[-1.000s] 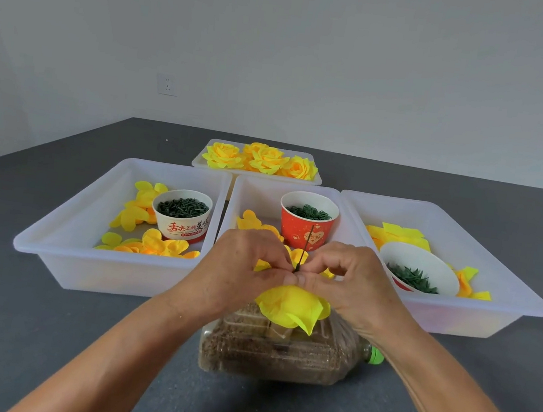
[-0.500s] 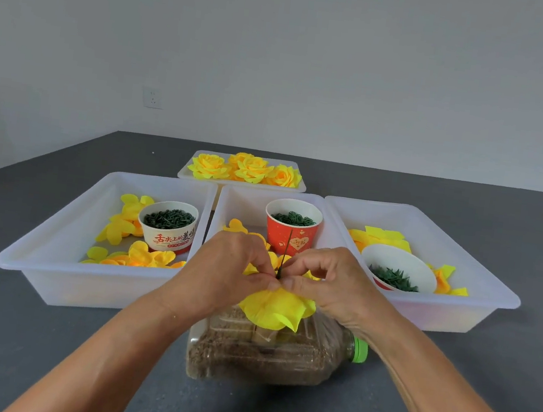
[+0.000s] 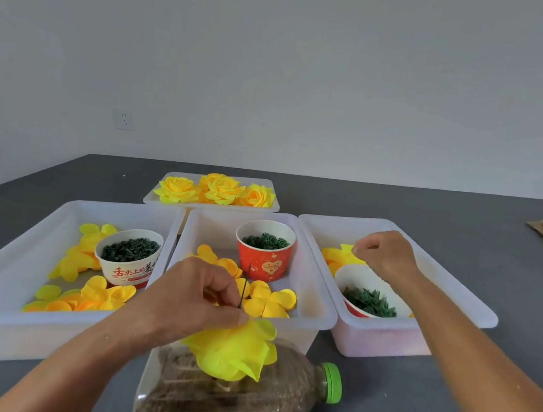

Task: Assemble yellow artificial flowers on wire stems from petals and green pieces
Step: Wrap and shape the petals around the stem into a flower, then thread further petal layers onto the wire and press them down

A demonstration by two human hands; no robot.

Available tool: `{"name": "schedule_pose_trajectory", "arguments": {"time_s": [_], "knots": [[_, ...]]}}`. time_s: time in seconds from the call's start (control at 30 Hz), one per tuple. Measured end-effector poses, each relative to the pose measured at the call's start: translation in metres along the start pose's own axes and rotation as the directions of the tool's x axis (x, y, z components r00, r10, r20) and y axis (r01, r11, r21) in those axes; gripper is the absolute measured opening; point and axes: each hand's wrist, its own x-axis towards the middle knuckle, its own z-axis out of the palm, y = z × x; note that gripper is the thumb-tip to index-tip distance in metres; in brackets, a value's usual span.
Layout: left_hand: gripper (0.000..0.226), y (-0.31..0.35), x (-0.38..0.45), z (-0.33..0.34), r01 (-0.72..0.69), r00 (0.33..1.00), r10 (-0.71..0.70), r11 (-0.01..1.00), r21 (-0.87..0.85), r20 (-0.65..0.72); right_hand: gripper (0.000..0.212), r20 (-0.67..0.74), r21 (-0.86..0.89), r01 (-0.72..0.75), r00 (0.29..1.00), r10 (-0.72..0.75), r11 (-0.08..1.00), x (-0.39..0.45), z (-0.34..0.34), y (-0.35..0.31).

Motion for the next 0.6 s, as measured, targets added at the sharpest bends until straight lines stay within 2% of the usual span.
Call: {"name": "schedule_pose_trajectory", "arguments": {"time_s": [0.13, 0.27, 0.4, 0.6], "knots": [[0.032, 0.001, 0.004, -0.002, 0.000, 0.999, 0.000, 1.000, 0.000, 0.042, 0.017, 0.120, -0.280, -0.037, 0.990, 0.073, 0.959, 0.031, 0.014, -0.003], [0.029, 0.001, 0.006, -0.003, -0.021, 0.997, 0.022, 1.000, -0.015, 0.078, 0.031, 0.182, -0.465, -0.041, 0.973, 0.141, 0.884, 0.047, 0.037, -0.006], [0.025, 0.001, 0.007, -0.004, -0.028, 0.995, 0.030, 0.999, -0.021, 0.093, 0.028, 0.256, -0.552, -0.059, 0.937, 0.237, 0.832, 0.053, 0.055, -0.003], [0.025, 0.000, 0.005, -0.002, -0.028, 0.997, 0.031, 0.999, -0.042, 0.068, 0.009, 0.260, -0.587, -0.054, 0.932, 0.251, 0.808, 0.055, 0.061, -0.010]]}}
